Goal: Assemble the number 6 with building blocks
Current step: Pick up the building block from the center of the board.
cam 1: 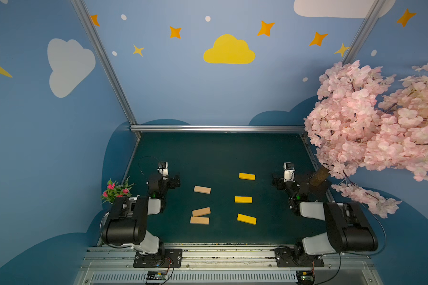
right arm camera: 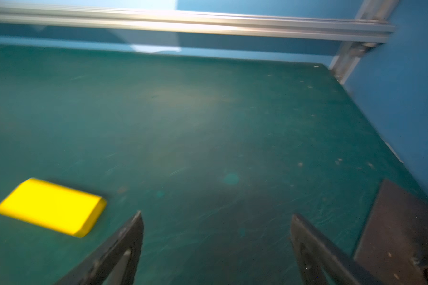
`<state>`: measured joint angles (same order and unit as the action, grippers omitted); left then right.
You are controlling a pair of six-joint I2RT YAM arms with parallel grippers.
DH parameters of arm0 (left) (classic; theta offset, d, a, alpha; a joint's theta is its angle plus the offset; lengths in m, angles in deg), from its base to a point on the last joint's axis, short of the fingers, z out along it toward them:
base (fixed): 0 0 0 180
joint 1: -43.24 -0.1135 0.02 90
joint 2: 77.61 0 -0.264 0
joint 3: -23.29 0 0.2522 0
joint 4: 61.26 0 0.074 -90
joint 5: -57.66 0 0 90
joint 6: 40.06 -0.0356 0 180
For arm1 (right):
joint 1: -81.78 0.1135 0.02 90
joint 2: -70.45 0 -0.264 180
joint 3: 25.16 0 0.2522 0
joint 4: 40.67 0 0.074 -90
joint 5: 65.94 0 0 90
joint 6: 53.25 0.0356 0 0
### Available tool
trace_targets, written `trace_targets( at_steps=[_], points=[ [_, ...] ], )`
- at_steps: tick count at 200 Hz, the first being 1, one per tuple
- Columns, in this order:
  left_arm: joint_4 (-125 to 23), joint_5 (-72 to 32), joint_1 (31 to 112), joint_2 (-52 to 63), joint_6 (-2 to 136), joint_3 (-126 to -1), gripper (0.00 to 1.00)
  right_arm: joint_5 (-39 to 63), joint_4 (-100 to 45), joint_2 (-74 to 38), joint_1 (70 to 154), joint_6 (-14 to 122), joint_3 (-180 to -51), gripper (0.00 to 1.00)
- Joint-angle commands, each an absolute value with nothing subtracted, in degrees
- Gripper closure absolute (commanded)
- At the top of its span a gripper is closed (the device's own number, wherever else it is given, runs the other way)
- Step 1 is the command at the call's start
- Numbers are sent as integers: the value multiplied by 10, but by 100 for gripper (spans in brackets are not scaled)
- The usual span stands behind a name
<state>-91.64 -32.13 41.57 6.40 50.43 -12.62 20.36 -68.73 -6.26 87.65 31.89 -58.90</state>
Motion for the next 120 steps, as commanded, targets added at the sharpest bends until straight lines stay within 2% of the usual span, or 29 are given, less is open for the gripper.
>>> trace_targets(
  at_steps=[1, 11, 29, 53, 83, 103, 120],
  points=[
    [-801, -324, 449, -45, 477, -166, 0, 54, -457, 48, 896, 245, -667, 5],
    [-766, -319, 463, -86, 482, -171, 0, -17, -380, 61, 903, 176, -701, 5],
    [-656, -290, 479, -132, 525, -204, 1, -90, -279, 49, 909, 129, -761, 5],
    [-544, -242, 515, -143, 547, -250, 1, -172, -126, -23, 929, 51, -866, 9],
    [-446, -205, 548, -121, 545, -308, 0, -182, 37, -146, 956, -42, -990, 10],
    [-407, -185, 557, -102, 538, -336, 0, -135, 145, -230, 970, -120, -1070, 12],
    [-381, -162, 561, -89, 541, -353, 0, -84, 172, -277, 978, -136, -1115, 15]
  ],
)
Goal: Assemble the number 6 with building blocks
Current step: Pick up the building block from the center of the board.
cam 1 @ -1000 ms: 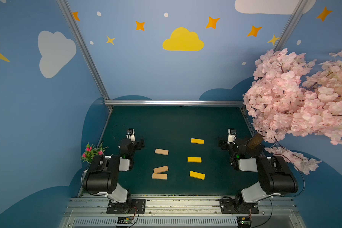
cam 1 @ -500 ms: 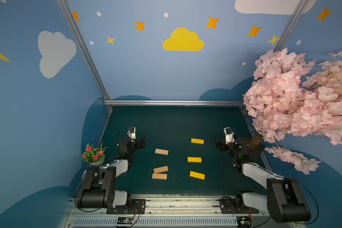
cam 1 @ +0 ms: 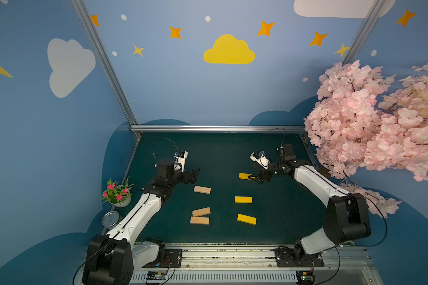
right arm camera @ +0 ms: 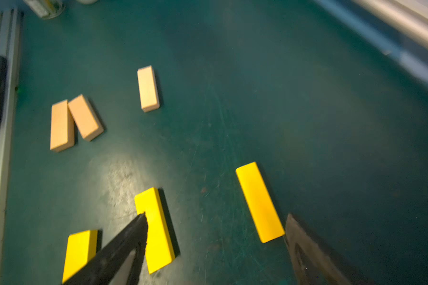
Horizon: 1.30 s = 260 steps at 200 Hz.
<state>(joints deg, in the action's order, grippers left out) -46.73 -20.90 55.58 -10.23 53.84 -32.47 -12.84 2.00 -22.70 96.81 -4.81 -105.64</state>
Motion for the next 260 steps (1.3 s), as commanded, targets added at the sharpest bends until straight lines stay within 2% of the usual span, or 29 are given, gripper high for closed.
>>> trace_targets(
  at_steps=[1, 83, 155, 177, 193, 200, 207, 213, 218, 260],
  points=[
    [-380, -161, 561, -90, 541, -354, 0, -82, 171, -279, 978, -136, -1116, 15],
    [-357, -154, 575, -100, 548, -327, 0, 34, 94, -412, 1004, -124, -1191, 19],
    [-331, -160, 575, -133, 559, -304, 0, 132, 194, -554, 1025, -139, -1343, 23],
    [-324, -165, 575, -147, 558, -298, 0, 157, 225, -579, 1026, -143, -1375, 33],
    [-319, -171, 575, -156, 555, -295, 0, 163, 240, -585, 1026, -149, -1381, 47],
    [-318, -174, 575, -161, 554, -293, 0, 162, 246, -586, 1026, -152, -1381, 57],
    [-317, -176, 575, -164, 552, -292, 0, 161, 250, -586, 1026, -154, -1381, 72],
    [-317, -177, 574, -168, 553, -291, 0, 161, 250, -584, 1027, -153, -1379, 90],
    [-317, -177, 575, -169, 552, -289, 0, 162, 248, -582, 1028, -153, -1376, 100],
    [-318, -175, 575, -176, 555, -285, 0, 133, 259, -559, 1057, -157, -1390, 100]
  ],
)
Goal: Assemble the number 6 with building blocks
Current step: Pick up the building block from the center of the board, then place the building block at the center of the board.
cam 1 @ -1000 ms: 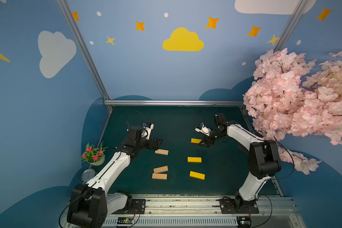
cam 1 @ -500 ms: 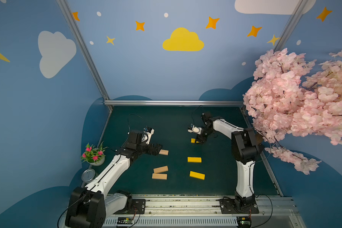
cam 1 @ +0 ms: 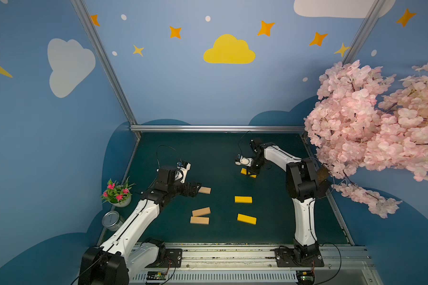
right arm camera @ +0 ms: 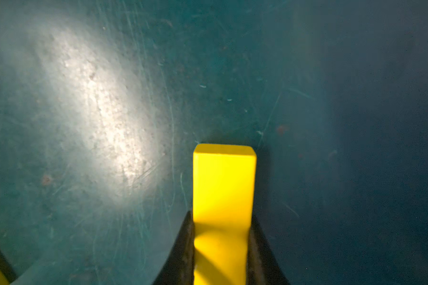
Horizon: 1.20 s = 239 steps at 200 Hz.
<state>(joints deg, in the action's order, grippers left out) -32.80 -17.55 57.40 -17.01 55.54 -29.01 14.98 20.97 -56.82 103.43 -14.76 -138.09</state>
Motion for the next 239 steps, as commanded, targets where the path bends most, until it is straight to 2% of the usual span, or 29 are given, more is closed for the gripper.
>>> trace_targets(
  at_steps=[1, 39, 92, 201, 228, 232, 237, 239],
  points=[
    [-318, -174, 574, -176, 555, -285, 0, 132, 261, -558, 1058, -156, -1393, 100],
    [-317, -170, 575, -173, 554, -286, 0, 92, 290, -544, 1113, -184, -1447, 100],
    [-298, -168, 574, -184, 549, -286, 0, 104, 321, -611, 1165, -194, -1539, 100],
    [-258, -162, 575, -229, 560, -280, 0, 149, 302, -676, 1177, -196, -1586, 100],
    [-248, -169, 575, -223, 562, -288, 0, 159, 272, -671, 1182, -188, -1565, 66],
    [-248, -169, 575, -220, 562, -291, 0, 162, 259, -666, 1182, -179, -1558, 51],
    [-246, -168, 575, -219, 563, -293, 0, 162, 244, -658, 1182, -171, -1548, 11],
    [-246, -169, 575, -218, 563, -294, 0, 161, 238, -655, 1181, -168, -1545, 6]
  ],
)
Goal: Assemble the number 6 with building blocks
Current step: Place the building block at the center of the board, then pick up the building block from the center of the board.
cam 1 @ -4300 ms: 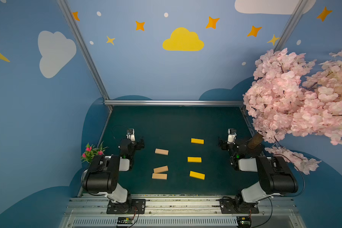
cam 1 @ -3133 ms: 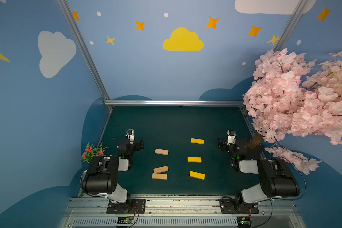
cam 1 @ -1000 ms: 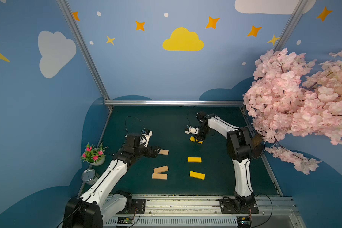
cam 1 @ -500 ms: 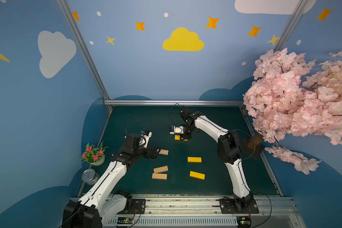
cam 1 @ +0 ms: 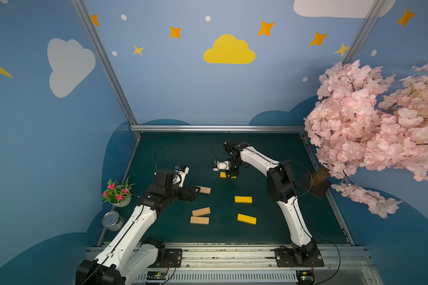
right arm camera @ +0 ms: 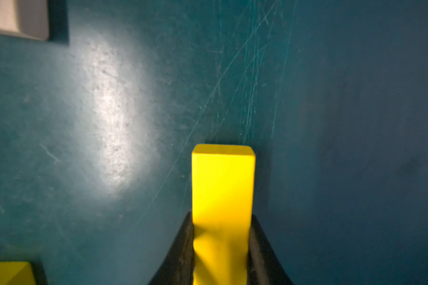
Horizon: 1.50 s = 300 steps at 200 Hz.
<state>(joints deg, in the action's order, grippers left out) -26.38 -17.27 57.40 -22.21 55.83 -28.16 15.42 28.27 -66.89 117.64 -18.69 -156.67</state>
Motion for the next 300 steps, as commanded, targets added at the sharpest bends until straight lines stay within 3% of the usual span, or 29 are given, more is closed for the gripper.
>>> trace_targets(
  at_steps=[1, 39, 62, 79, 94, 101, 134, 172, 224, 300],
  points=[
    [-246, -169, 575, -218, 563, -294, 0, 160, 235, -653, 1181, -167, -1544, 5],
    [-247, -170, 576, -202, 566, -322, 0, 190, 131, -536, 1178, -96, -1502, 4],
    [-246, -168, 576, -184, 553, -343, 0, 326, 38, -442, 1191, -9, -1495, 4],
    [-244, -162, 578, -156, 528, -361, 0, 487, -46, -389, 1187, 213, -1461, 4],
    [-234, -141, 582, -112, 481, -386, 0, 281, 53, -364, 1147, 264, -1471, 8],
    [-220, -136, 588, -87, 450, -403, 0, 245, 69, -348, 1138, 270, -1460, 9],
    [-87, -182, 632, 67, 261, -507, 0, 242, -54, -214, 1151, 290, -1252, 9],
    [-31, -210, 639, 163, 172, -568, 0, 196, -172, -86, 1151, 312, -1090, 9],
    [-69, -266, 650, 245, 148, -583, 0, 209, -165, -7, 1152, 317, -1028, 9],
    [-140, -310, 676, 299, 134, -592, 0, 222, -144, 19, 1152, 302, -1027, 9]
  ],
)
